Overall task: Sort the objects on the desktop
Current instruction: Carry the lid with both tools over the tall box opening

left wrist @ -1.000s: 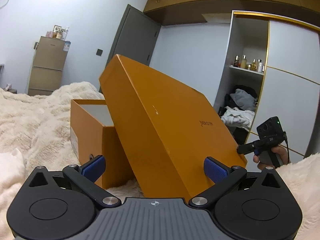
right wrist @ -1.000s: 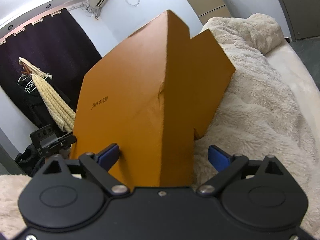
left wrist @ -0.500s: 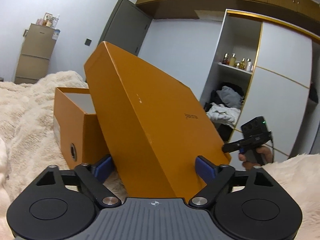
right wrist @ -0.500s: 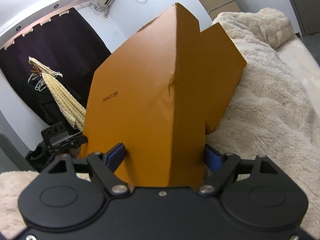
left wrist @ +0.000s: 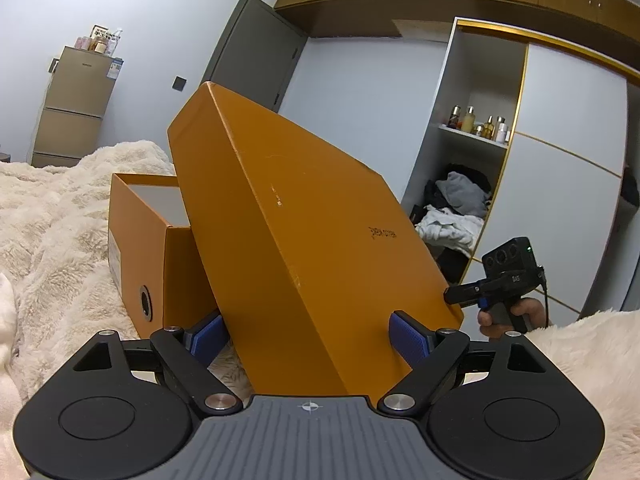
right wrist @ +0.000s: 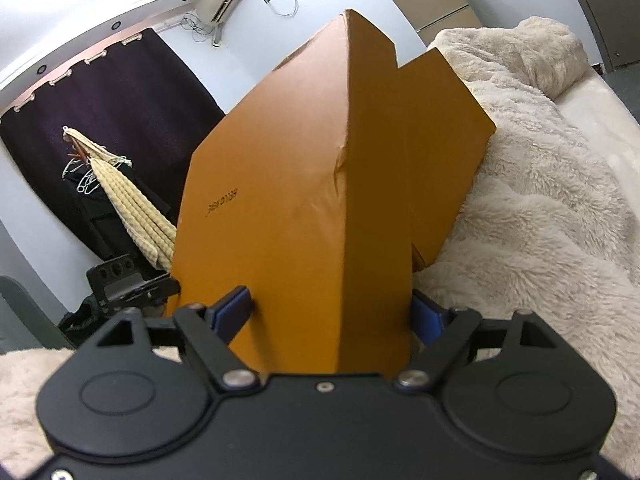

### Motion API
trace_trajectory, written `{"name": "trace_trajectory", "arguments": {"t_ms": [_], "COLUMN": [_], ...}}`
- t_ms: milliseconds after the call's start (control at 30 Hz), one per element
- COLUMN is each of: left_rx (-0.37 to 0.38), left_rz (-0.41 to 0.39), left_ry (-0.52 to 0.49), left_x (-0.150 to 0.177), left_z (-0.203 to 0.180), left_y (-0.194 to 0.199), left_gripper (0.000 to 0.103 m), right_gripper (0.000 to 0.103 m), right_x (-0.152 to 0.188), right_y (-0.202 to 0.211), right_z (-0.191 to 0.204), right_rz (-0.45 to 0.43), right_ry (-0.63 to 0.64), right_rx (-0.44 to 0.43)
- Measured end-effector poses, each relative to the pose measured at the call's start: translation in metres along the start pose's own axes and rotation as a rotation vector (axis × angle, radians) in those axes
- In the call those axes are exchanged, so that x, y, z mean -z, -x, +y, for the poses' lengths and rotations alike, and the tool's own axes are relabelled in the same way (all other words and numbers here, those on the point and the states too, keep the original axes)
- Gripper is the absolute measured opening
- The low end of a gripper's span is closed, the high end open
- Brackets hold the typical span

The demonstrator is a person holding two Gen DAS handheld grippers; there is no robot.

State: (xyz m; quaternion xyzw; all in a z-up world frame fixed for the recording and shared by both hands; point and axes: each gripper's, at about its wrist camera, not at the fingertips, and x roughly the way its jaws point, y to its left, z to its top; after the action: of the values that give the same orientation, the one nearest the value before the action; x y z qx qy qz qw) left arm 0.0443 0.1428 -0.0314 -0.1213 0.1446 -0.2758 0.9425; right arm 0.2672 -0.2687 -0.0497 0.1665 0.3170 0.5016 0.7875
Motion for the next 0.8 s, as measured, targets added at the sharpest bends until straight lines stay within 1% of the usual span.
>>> {"name": "trace_trajectory", "arguments": {"t_ms": [233, 367, 533, 667, 800], "left_rx": [0.003, 0.006, 0.007, 0.011, 0.013], "left_rz": [0.000, -0.003, -0.004, -0.005, -0.007], "left_ry": [0.000, 0.006, 0.005, 0.011, 0.020], "left_x": [0.001, 0.001, 0.001, 0.001, 0.001], "left_z": [-0.001, 0.000, 0.000, 0.001, 0.001], "left_y": [0.001, 0.001, 0.001, 0.002, 0.003], "left_gripper": [0.083, 0.083, 0.083, 0.083, 0.083], "right_gripper": [0.081, 0.081, 0.080, 0.074, 0.073], "right_x": [0.000, -0.002, -0.002, -0.001, -0.001], "right_y": [0.002, 0.005, 0.010, 0.013, 0.018], "right_z": [0.005, 0.002, 0.003, 0.005, 0.008], "right_rz": [0.012, 0.018, 0.016, 0.015, 0.005], "right_ry": [0.030, 0.021, 0.039, 0.058, 0.072], "right_rx": [0.007, -0.003, 0.001, 0.007, 0.006]}}
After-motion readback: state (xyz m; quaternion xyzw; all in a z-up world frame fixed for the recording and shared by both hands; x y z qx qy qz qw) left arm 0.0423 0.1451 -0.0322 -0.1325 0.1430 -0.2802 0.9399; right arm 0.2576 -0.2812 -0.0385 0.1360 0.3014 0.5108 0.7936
